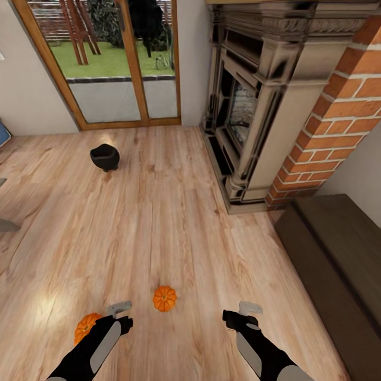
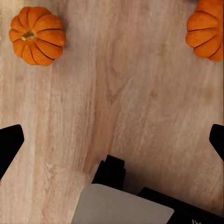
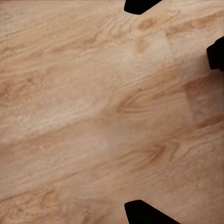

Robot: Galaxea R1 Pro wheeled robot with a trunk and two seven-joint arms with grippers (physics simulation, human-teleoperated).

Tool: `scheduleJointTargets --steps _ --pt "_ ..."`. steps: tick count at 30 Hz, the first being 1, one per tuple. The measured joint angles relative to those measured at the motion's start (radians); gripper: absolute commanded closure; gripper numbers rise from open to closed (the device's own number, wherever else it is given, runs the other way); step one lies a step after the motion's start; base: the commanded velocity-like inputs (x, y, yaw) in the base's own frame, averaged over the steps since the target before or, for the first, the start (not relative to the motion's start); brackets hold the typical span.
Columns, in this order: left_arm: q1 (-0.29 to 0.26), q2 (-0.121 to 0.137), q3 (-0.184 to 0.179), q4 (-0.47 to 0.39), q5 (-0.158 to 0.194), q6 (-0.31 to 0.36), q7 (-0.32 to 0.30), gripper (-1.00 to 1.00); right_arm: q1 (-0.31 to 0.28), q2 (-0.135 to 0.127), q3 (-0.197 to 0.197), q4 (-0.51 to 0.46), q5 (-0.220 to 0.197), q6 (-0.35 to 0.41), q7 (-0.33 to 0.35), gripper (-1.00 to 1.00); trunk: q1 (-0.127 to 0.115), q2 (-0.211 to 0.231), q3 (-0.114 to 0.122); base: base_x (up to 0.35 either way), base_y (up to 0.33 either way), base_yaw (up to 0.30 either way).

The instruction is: Place each of the two pumpkins and all three candles from the living room inside a cabinet in the living room (use any cabinet), then make sure every cabinet is closed, and position the cauldron so it is next to a table in the living room.

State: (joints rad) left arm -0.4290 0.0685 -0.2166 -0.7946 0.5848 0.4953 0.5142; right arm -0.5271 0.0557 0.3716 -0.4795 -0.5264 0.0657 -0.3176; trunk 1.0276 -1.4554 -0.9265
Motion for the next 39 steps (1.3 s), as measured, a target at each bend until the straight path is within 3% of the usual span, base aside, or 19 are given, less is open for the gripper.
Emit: scheduleJointTargets --steps 8,39 --pt "0.0 0.0 -0.001 0.0 0.0 0.0 0.0 -1.0 0.0 0.004 -0.002 -0.002 -0.001 0.0 0.0 -1.0 0.0 0.0 0.0 0.226 0.087 -0.123" --pt "0.0 0.0 0.0 0.0 0.001 -0.001 0.0 -1.0 0.0 -0.003 -0.003 0.0 -0.015 0.017 0.001 -1.0 0.001 0.0 -0.011 0.004 0.045 -0.268"
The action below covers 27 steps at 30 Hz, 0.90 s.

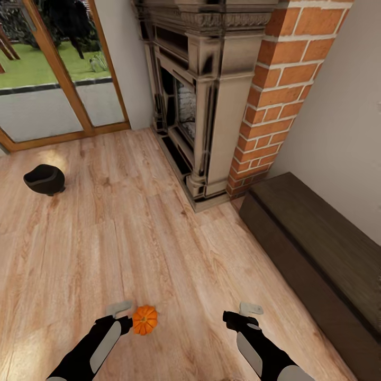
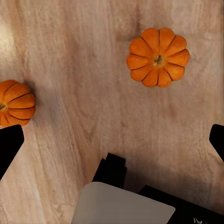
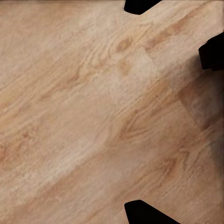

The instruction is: Place each of the two pumpkins and all three candles from the living room inside a cabinet in the living room (use any cabinet), then make sure every cabinet is closed, and position the cauldron so it is next to a table in the living room.

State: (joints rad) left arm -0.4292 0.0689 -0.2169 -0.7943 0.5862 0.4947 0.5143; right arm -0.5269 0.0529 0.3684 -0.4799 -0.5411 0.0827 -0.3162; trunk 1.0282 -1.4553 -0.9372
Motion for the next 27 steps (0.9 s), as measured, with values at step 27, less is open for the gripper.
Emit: scheduleJointTargets --steps 27 --pt "0.0 0.0 -0.001 0.0 -0.001 0.0 0.0 -1.0 0.0 -0.003 -0.006 0.0 -0.003 -0.001 -0.001 -1.0 0.0 0.0 -0.02 0.0 0.016 -0.261"
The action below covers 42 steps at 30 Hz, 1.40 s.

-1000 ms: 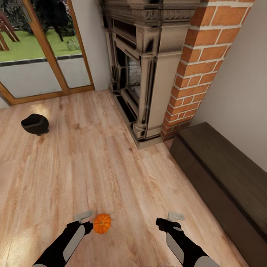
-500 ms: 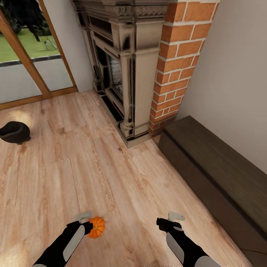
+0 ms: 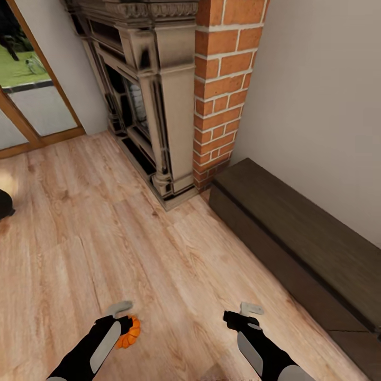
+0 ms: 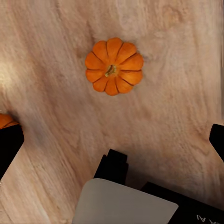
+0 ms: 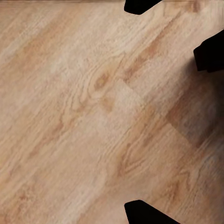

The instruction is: Place each of the two pumpkins and all three candles from the living room inside a cabinet in the living room (use any cabinet), then make sure every cabinet is closed, and position the cauldron so it is next to a table in the living room.

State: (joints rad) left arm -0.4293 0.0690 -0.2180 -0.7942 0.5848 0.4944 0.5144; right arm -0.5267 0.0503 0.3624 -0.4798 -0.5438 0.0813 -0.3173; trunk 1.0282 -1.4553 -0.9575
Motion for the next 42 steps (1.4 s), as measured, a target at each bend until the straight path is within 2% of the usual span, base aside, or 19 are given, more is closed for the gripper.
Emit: scheduleJointTargets --steps 42 --pt "0.0 0.0 0.0 0.0 -0.001 0.0 -0.001 -1.0 0.0 0.0 0.0 0.001 0.0 -0.005 0.0 -1.0 0.0 0.0 -0.032 0.0 0.024 -0.261"
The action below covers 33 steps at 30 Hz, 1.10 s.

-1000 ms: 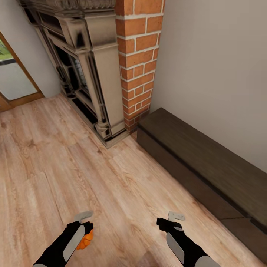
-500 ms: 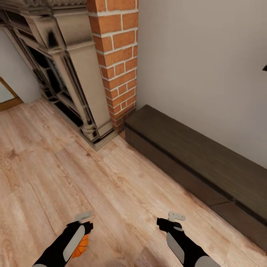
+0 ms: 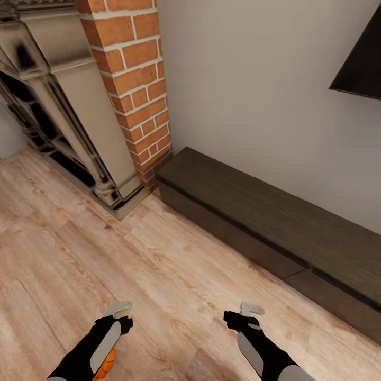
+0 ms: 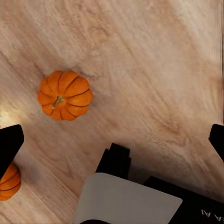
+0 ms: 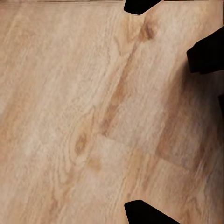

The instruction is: Place each of the two pumpkins and all three candles from the living room inside a cabinet in the living room (use any cabinet), then make sure every cabinet is closed, and position the cauldron so it is next to a table in the living room.

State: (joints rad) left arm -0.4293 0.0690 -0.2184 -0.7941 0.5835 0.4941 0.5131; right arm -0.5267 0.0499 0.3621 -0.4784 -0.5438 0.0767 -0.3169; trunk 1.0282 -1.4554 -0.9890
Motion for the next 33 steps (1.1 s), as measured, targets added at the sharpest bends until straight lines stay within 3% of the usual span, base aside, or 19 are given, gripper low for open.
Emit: scheduleJointTargets --steps 33 --pt "0.0 0.0 0.0 0.0 0.0 0.0 0.0 -1.0 0.0 0.0 0.0 0.0 0.0 -0.002 -0.001 -1.0 0.0 0.0 -0.025 0.0 0.0 -0.261"
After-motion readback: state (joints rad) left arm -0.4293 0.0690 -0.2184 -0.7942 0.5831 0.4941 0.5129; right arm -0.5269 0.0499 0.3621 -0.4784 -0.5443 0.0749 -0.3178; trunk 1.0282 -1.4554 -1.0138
